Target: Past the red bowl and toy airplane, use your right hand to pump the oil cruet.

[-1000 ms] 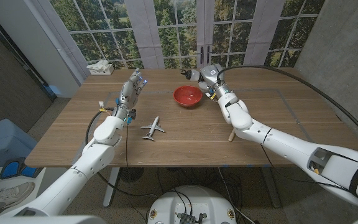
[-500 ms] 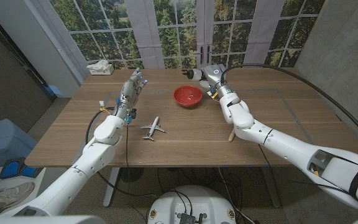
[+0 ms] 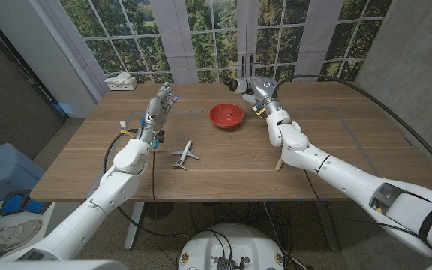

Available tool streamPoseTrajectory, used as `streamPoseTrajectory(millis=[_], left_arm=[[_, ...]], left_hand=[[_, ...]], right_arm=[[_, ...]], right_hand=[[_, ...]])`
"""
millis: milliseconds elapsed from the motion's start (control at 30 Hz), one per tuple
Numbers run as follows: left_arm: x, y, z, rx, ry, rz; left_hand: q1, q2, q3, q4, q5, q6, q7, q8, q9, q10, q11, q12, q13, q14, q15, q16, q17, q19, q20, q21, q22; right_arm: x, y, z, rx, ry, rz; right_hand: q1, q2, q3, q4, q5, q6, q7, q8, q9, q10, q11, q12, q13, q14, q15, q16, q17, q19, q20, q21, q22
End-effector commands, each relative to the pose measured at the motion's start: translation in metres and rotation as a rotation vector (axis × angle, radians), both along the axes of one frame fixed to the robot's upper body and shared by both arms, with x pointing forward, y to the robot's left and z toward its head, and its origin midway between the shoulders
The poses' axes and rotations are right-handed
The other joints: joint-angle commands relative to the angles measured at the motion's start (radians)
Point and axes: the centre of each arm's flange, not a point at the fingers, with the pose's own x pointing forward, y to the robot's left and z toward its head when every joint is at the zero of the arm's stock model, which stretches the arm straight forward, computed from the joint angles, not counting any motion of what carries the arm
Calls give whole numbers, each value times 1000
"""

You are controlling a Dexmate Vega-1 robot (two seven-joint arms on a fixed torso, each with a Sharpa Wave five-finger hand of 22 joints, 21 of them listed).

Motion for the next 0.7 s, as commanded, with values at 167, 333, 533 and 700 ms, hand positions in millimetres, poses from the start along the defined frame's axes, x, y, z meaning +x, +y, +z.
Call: streamPoseTrajectory(millis=[167,333,533,700], left_arm=[[-3,0,3,5,-6,3],[-4,0,3,7,-7,0],[-4,-1,3,9,-10,-1],[-4,-1,4,10,-10,-2]], left_hand=[[10,69,-1,-2,2,-8,-4,1,1,-29,-6,1,2,-62,-81,3,0,5,-21,-3,3],[10,68,-1,-3,2,-8,-4,1,1,-30,-6,1,2,-62,-81,3,0,5,-20,-3,3],[10,67,-2,-3,1,-9,-5,1,1,-31,-6,1,2,-62,-81,3,-1,5,-20,-3,3],[10,67,-2,-4,1,-10,-5,1,1,-31,-6,1,2,-62,-82,3,-1,5,-19,-3,3]], right_arm=[[-3,-8,6,168,88,83],[-4,-10,9,212,115,129],[-6,-13,13,274,157,181],[-6,-17,16,370,223,239]], right_hand=[[-52,-34,-18,30,21,-22,2,13,-24,-25,9,20,-55,5,-80,-226,-188,35,-115,-30,-2],[-68,-35,-25,39,27,0,4,23,-29,-18,14,26,-73,31,-80,-279,-232,40,-116,-43,-2],[-75,-26,-25,46,33,24,12,32,-32,16,26,39,-87,71,-79,-290,-226,56,-116,-47,2],[-74,-27,-24,44,35,30,19,33,-33,24,29,40,-92,80,-80,-294,-217,58,-116,-49,3]])
